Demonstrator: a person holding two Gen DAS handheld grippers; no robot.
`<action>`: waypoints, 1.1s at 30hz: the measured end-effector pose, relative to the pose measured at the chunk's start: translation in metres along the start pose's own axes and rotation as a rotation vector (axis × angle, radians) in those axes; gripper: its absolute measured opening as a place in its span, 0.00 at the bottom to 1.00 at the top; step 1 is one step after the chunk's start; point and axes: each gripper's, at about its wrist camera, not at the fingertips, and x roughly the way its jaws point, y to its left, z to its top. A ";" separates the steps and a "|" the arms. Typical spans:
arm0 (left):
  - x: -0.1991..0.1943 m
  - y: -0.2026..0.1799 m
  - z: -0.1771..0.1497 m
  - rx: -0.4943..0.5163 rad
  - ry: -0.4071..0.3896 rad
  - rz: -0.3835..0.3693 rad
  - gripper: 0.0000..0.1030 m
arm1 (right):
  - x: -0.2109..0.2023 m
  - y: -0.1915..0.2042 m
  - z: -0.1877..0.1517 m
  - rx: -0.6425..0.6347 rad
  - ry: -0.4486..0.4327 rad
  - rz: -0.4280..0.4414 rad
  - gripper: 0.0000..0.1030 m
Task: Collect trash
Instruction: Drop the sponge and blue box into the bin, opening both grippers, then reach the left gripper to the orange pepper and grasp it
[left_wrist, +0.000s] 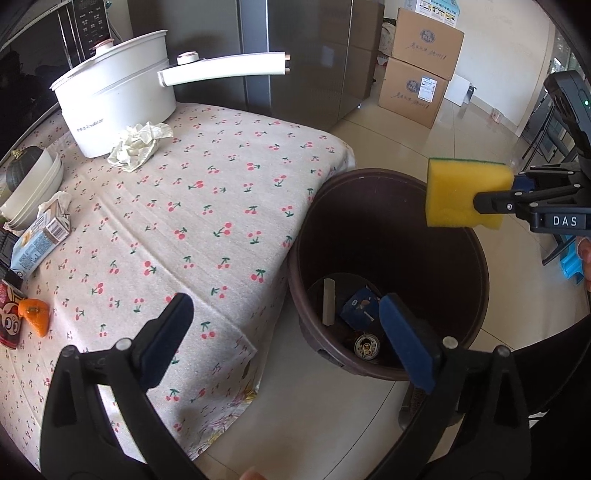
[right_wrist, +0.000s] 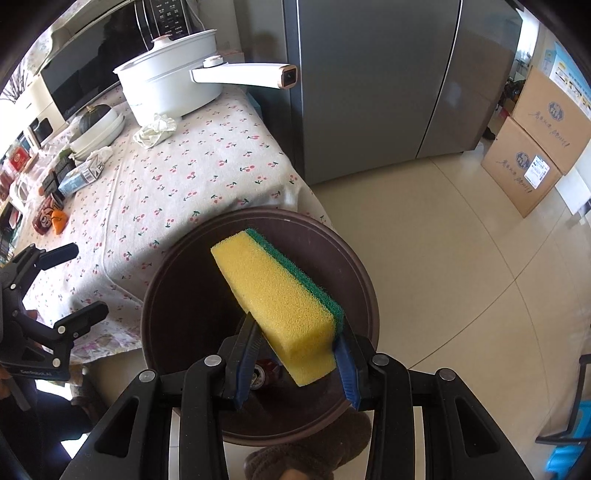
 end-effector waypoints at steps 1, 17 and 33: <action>-0.002 0.002 -0.001 -0.003 0.000 0.004 0.98 | 0.001 0.001 0.000 0.000 0.001 0.003 0.39; -0.028 0.047 -0.018 -0.088 -0.004 0.063 0.98 | 0.000 0.029 0.012 -0.032 -0.027 0.030 0.73; -0.055 0.108 -0.039 -0.211 -0.001 0.148 0.98 | 0.006 0.094 0.042 -0.122 -0.055 0.068 0.79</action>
